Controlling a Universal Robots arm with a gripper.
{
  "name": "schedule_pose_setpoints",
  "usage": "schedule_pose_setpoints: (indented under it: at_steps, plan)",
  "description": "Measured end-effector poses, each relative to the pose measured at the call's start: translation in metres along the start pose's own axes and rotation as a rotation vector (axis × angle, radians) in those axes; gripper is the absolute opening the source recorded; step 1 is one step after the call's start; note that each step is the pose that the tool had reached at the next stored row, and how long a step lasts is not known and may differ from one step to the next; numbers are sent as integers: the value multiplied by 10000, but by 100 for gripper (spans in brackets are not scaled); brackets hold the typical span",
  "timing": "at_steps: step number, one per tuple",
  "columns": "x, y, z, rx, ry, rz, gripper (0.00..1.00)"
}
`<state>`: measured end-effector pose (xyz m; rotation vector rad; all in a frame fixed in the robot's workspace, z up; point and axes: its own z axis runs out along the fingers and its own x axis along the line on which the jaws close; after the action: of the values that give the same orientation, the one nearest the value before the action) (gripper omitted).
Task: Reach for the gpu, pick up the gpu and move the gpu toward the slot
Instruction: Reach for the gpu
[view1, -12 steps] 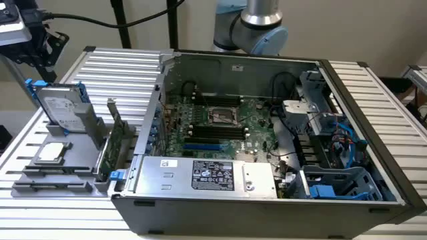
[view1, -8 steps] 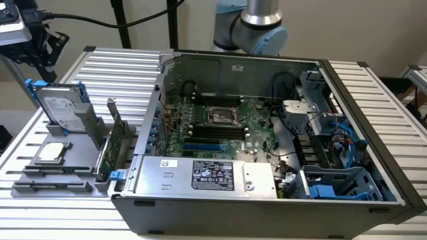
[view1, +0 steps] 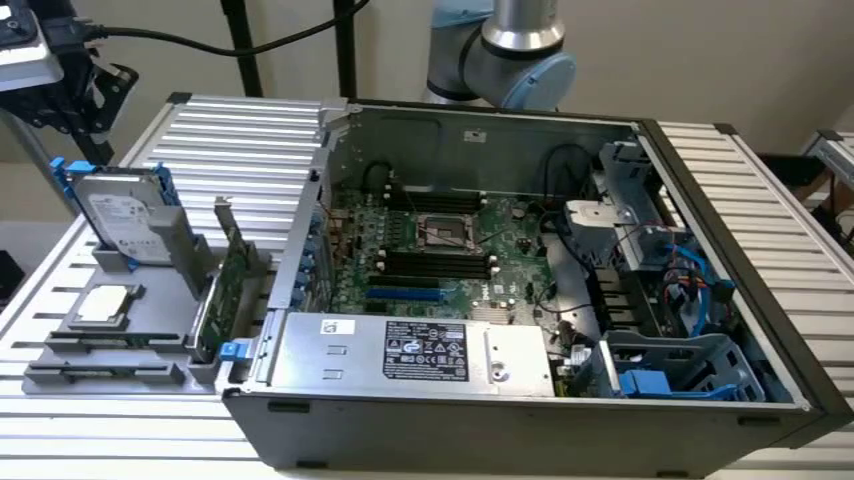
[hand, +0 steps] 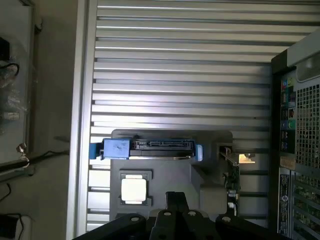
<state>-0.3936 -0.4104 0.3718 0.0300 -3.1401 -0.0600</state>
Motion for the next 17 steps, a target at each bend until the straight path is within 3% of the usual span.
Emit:
schedule_pose_setpoints:
  at_steps: [7,17]
  plan:
    - [-39,-24,-2,1,3,0,11]
    - [-397,-203,-8,1,26,1,11]
